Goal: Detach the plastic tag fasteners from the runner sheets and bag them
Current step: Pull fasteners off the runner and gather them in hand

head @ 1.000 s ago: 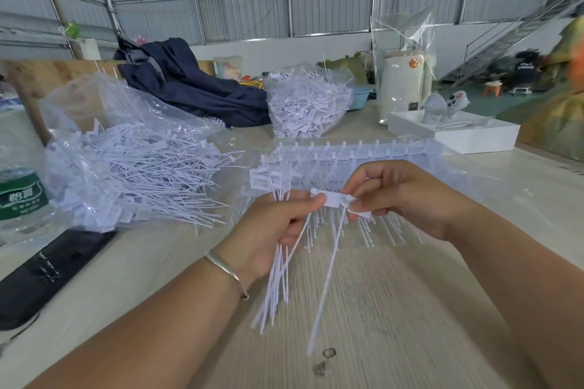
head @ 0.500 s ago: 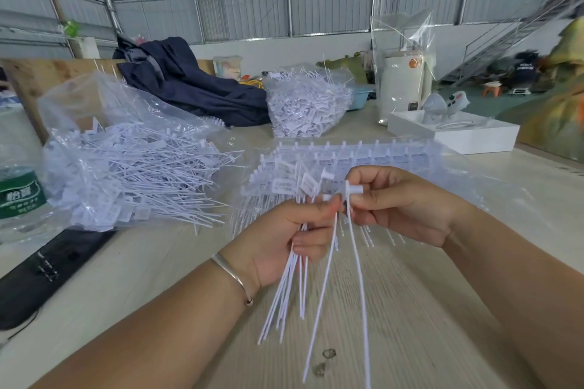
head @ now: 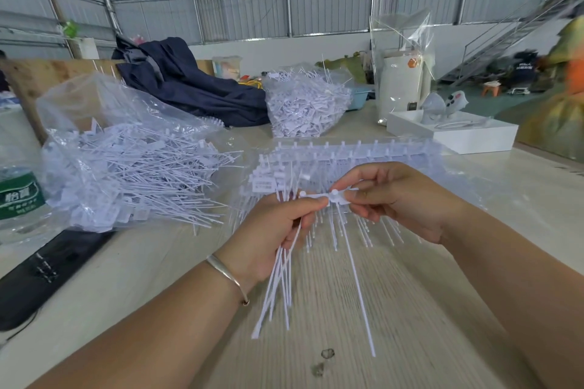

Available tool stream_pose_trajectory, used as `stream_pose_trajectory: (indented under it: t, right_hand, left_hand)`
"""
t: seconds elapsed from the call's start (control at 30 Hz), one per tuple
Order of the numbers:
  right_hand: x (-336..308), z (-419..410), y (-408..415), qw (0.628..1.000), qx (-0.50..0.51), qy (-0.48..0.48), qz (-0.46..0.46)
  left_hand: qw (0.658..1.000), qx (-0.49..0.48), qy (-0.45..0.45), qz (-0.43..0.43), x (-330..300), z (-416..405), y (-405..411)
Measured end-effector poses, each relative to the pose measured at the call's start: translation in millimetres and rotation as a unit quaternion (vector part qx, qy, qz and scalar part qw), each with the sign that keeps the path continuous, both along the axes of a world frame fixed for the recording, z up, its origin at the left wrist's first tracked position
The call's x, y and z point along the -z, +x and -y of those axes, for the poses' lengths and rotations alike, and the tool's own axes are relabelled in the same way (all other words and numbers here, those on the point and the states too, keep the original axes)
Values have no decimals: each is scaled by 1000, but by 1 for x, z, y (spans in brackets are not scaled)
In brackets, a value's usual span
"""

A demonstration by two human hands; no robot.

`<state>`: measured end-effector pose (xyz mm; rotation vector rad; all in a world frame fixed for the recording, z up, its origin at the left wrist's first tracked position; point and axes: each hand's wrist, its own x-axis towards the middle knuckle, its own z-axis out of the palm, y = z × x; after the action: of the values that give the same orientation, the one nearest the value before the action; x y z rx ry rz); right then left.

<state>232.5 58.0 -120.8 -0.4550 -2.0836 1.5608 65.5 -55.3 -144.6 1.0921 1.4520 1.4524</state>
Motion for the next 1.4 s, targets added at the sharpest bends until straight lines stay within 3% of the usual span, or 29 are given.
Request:
stream_pose_trajectory:
  t: [0.17, 0.43, 0.63, 0.77, 0.97, 1.07, 1.2, 1.4]
  right_hand:
    - [-1, -3, 2, 999, -9, 15, 34]
    - [-8, -2, 12, 985, -116, -7, 126]
    - [-5, -3, 5, 999, 22, -41, 18]
    - [-4, 1, 2, 998, 24, -52, -10]
    - [-4, 3, 0, 999, 36, -29, -12]
    - [-3, 4, -1, 999, 48, -3, -8]
    - [-1, 5, -4, 998, 58, 19, -4]
    - [1, 6, -3, 999, 46, 22, 18]
  left_hand:
    - [999, 23, -22, 20, -4, 0, -2]
    - [994, 16, -77, -75, -10, 3, -7]
    - [999, 20, -39, -29, -7, 2, -8]
    - [999, 23, -36, -22, -2, 2, 0]
    - [999, -24, -27, 21, -2, 2, 3]
    - [999, 1, -35, 38, -4, 4, 7]
    - [999, 21, -45, -6, -8, 7, 9]
    - [999, 16, -44, 25, -7, 5, 5]
